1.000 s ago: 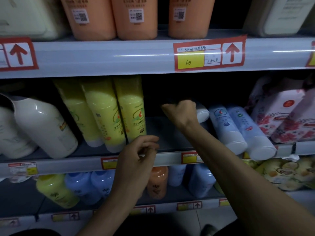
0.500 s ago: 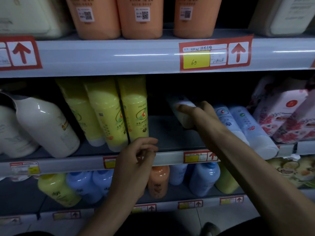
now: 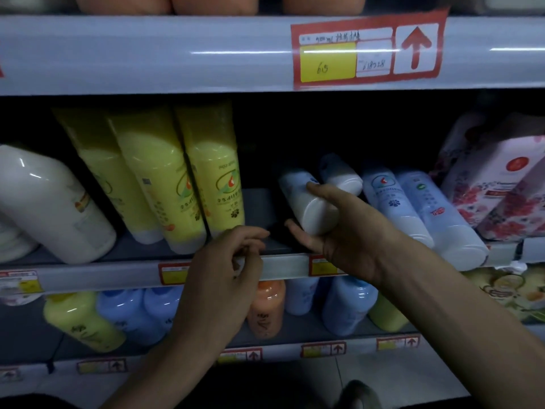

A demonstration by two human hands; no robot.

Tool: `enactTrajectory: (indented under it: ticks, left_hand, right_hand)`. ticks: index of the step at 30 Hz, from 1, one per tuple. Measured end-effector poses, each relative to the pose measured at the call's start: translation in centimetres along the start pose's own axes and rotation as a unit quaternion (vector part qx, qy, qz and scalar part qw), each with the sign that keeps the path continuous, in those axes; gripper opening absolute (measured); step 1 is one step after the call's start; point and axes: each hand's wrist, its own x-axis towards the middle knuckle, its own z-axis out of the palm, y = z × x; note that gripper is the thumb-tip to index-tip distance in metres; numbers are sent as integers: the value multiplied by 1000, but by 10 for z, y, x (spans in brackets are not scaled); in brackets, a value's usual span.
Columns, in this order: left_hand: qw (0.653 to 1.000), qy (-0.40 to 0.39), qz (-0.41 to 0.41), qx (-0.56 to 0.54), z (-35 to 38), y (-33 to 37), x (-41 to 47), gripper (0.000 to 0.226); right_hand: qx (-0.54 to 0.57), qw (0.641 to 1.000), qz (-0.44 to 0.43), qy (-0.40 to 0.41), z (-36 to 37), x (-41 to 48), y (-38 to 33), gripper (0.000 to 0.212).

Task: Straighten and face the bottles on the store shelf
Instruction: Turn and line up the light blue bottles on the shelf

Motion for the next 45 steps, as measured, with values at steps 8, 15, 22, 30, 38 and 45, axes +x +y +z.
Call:
enactTrajectory:
  ticks: [8, 15, 22, 30, 38, 45]
  left_hand:
    - [979, 3, 115, 171, 11, -8, 10, 26]
    - [981, 30, 98, 167, 19, -11, 20, 24]
    - [990, 55, 49, 118, 25, -11, 19, 24]
    - [993, 57, 44, 95, 24, -13, 16, 23]
    - [993, 63, 47, 89, 25, -10, 12, 26]
    - [988, 69, 51, 128, 30, -9, 14, 21]
  right_hand:
    - [-185, 980, -70, -34, -1, 8, -10, 34]
    - [-286, 939, -193, -4, 22, 36, -14, 54]
    - [-349, 926, -139, -25, 47, 73, -31, 25]
    - [-310, 936, -165, 5, 38, 79, -57, 33]
    - [-206, 970, -127, -24, 18, 47, -71, 57]
    - [-269, 949, -166, -19, -17, 13, -65, 39]
